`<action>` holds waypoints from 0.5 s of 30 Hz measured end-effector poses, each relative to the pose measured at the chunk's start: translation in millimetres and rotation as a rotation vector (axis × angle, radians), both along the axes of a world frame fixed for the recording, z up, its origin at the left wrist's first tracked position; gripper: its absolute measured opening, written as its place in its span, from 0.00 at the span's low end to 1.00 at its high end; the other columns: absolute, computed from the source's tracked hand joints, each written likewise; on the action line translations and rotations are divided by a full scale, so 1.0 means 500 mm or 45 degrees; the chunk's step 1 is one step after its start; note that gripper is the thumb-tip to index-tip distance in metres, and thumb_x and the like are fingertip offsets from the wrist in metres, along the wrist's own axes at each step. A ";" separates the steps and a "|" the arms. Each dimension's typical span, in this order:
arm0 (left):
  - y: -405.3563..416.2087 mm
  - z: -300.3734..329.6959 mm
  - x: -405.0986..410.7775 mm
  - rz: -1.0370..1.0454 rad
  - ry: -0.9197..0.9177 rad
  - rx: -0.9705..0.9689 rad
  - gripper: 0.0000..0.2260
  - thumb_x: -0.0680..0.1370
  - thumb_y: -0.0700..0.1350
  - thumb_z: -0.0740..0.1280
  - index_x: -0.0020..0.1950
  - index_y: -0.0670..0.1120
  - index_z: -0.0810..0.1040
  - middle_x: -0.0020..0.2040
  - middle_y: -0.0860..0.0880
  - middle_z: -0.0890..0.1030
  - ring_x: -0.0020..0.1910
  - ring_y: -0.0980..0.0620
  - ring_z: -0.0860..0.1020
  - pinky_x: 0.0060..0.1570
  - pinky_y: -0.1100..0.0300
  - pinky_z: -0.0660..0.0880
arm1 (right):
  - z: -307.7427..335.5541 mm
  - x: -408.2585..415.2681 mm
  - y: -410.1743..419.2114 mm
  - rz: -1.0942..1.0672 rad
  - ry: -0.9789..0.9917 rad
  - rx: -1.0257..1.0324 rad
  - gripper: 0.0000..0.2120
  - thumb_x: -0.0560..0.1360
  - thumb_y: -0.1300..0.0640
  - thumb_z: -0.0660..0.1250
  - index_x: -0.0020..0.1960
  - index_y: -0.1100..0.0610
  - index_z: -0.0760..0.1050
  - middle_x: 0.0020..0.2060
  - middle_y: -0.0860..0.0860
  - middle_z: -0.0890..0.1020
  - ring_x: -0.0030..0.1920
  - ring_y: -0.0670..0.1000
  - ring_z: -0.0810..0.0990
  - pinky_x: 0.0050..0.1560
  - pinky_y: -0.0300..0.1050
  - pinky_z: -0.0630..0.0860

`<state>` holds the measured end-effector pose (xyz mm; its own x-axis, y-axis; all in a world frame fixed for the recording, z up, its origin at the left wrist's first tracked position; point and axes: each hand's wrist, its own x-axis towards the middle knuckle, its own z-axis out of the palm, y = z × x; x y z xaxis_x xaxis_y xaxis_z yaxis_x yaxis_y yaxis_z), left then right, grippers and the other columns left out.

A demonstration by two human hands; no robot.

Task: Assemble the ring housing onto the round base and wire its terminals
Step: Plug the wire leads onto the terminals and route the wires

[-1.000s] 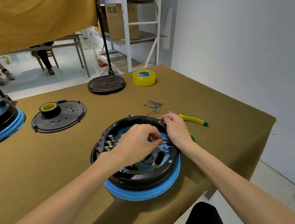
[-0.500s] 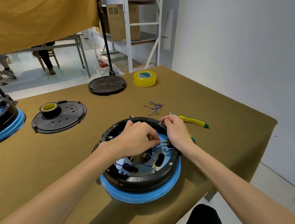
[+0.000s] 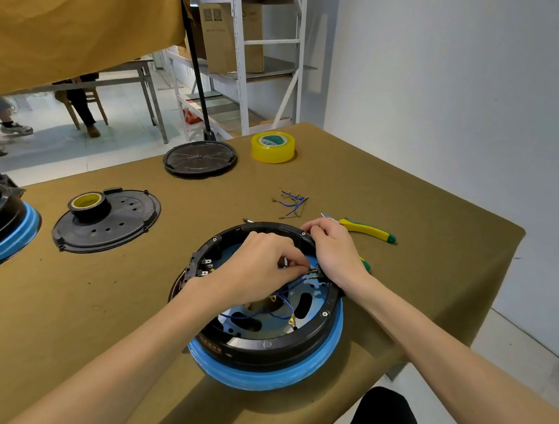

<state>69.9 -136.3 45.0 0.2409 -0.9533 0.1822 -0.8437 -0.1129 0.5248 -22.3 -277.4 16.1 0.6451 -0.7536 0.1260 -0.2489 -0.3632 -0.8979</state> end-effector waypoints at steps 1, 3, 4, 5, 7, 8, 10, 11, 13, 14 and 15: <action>0.000 -0.001 0.001 -0.003 0.008 0.005 0.06 0.80 0.47 0.72 0.54 0.54 0.88 0.43 0.55 0.81 0.44 0.54 0.79 0.50 0.50 0.77 | 0.000 0.000 0.000 0.000 0.006 -0.008 0.15 0.84 0.59 0.55 0.49 0.51 0.79 0.42 0.44 0.79 0.40 0.40 0.75 0.39 0.33 0.70; -0.001 -0.003 0.001 -0.018 0.013 0.023 0.07 0.80 0.46 0.72 0.55 0.53 0.88 0.43 0.55 0.81 0.43 0.54 0.79 0.50 0.49 0.77 | 0.001 -0.001 0.001 0.003 0.017 -0.021 0.15 0.85 0.59 0.55 0.49 0.50 0.79 0.43 0.43 0.79 0.42 0.39 0.75 0.36 0.28 0.68; -0.001 -0.005 0.001 -0.026 0.017 0.021 0.07 0.80 0.45 0.72 0.55 0.53 0.88 0.43 0.55 0.81 0.43 0.54 0.79 0.49 0.48 0.78 | 0.001 -0.001 0.000 0.005 0.019 -0.023 0.15 0.85 0.59 0.55 0.49 0.50 0.79 0.43 0.43 0.79 0.42 0.39 0.75 0.36 0.28 0.68; 0.001 -0.008 0.001 -0.030 0.023 0.010 0.07 0.80 0.45 0.72 0.55 0.52 0.88 0.42 0.54 0.81 0.42 0.54 0.79 0.49 0.48 0.78 | 0.001 -0.001 0.000 0.008 0.020 -0.024 0.15 0.85 0.59 0.55 0.49 0.50 0.79 0.43 0.43 0.79 0.42 0.39 0.75 0.36 0.28 0.69; 0.005 -0.011 -0.002 -0.021 0.038 -0.009 0.07 0.81 0.45 0.72 0.55 0.52 0.88 0.42 0.54 0.81 0.42 0.53 0.79 0.49 0.47 0.78 | 0.002 -0.002 0.001 0.016 0.018 -0.028 0.14 0.85 0.59 0.55 0.50 0.52 0.80 0.43 0.45 0.80 0.42 0.41 0.77 0.39 0.30 0.70; 0.006 -0.010 -0.003 -0.011 0.040 -0.012 0.07 0.81 0.45 0.71 0.56 0.52 0.88 0.42 0.55 0.81 0.43 0.54 0.79 0.50 0.47 0.77 | 0.002 -0.003 0.002 0.026 0.007 -0.031 0.14 0.85 0.58 0.56 0.51 0.53 0.81 0.44 0.46 0.81 0.43 0.43 0.78 0.41 0.34 0.72; 0.008 -0.002 -0.005 0.018 0.014 0.015 0.07 0.81 0.47 0.70 0.56 0.53 0.87 0.42 0.61 0.80 0.47 0.56 0.79 0.57 0.46 0.75 | 0.002 -0.003 0.004 0.057 -0.020 -0.059 0.12 0.84 0.57 0.61 0.51 0.55 0.83 0.44 0.49 0.84 0.46 0.47 0.81 0.44 0.41 0.76; 0.012 0.005 -0.005 0.034 -0.021 0.037 0.07 0.82 0.48 0.70 0.57 0.54 0.87 0.43 0.64 0.80 0.48 0.57 0.78 0.61 0.46 0.73 | 0.005 -0.001 0.004 0.087 -0.025 -0.082 0.11 0.83 0.56 0.62 0.51 0.56 0.84 0.44 0.50 0.85 0.46 0.48 0.82 0.45 0.44 0.77; 0.026 0.021 -0.002 0.069 -0.112 0.028 0.08 0.82 0.49 0.69 0.58 0.57 0.86 0.47 0.64 0.82 0.51 0.58 0.77 0.64 0.45 0.70 | 0.018 0.009 0.002 0.212 -0.002 -0.109 0.11 0.83 0.55 0.65 0.50 0.57 0.85 0.43 0.52 0.87 0.44 0.49 0.83 0.48 0.48 0.78; 0.038 0.028 0.003 0.091 -0.136 -0.026 0.08 0.82 0.49 0.69 0.58 0.57 0.85 0.49 0.61 0.83 0.51 0.57 0.77 0.63 0.46 0.71 | 0.029 0.016 0.001 0.303 0.025 -0.115 0.11 0.83 0.55 0.66 0.50 0.58 0.86 0.43 0.53 0.87 0.43 0.49 0.83 0.50 0.49 0.78; 0.053 0.032 0.012 0.125 -0.145 -0.104 0.08 0.82 0.48 0.69 0.57 0.57 0.86 0.50 0.60 0.83 0.51 0.57 0.77 0.60 0.48 0.72 | 0.042 0.024 0.002 0.398 0.060 -0.136 0.12 0.83 0.54 0.66 0.49 0.58 0.86 0.44 0.54 0.87 0.42 0.48 0.82 0.50 0.50 0.77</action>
